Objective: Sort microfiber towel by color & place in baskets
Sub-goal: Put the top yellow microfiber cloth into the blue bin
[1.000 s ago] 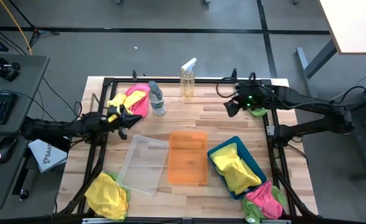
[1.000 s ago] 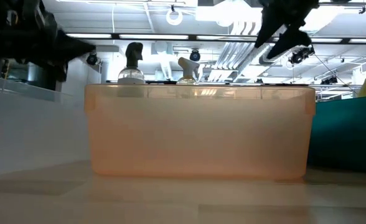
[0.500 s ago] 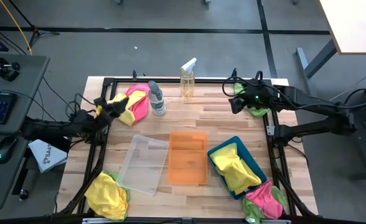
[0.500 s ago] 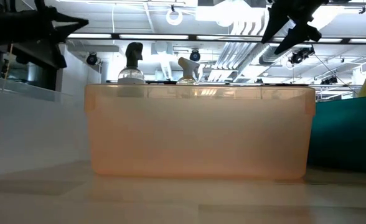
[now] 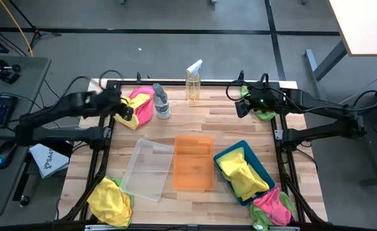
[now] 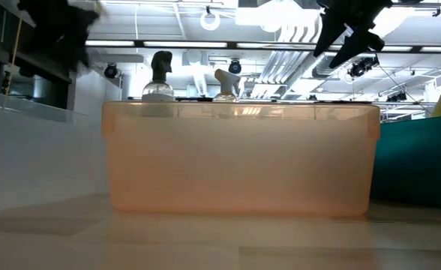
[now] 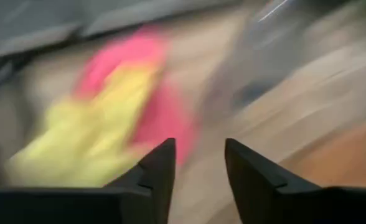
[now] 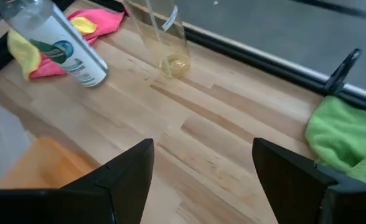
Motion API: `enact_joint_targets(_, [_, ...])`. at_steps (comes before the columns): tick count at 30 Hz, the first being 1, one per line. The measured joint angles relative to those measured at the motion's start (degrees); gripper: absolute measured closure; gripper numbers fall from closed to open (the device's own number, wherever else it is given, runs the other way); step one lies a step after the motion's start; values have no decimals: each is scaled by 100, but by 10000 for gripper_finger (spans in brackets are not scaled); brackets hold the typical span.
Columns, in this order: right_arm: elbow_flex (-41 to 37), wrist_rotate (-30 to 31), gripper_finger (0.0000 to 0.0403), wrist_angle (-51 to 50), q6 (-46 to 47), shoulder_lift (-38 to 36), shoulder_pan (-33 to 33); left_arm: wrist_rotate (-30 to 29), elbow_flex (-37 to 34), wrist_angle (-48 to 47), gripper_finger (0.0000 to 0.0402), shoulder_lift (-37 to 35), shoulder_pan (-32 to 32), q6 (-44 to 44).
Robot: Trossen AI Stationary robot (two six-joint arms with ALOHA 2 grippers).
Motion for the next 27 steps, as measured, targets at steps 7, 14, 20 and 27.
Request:
enact_joint_targets(7, [0,216,135,2,18,112,0,752,-564,-810,226,989,563,541])
enact_joint_targets(14, [0,203,135,2,18,174,0,815,-720,-508,224,1939,1132,2248])
enact_joint_targets(20, [0,194,135,11,20,188,2,162,-720,160,224,2646,1409,4146])
enact_joint_targets(27, [0,179,135,13,20,188,1,-27,-720,236,224,3224,1565,5451])
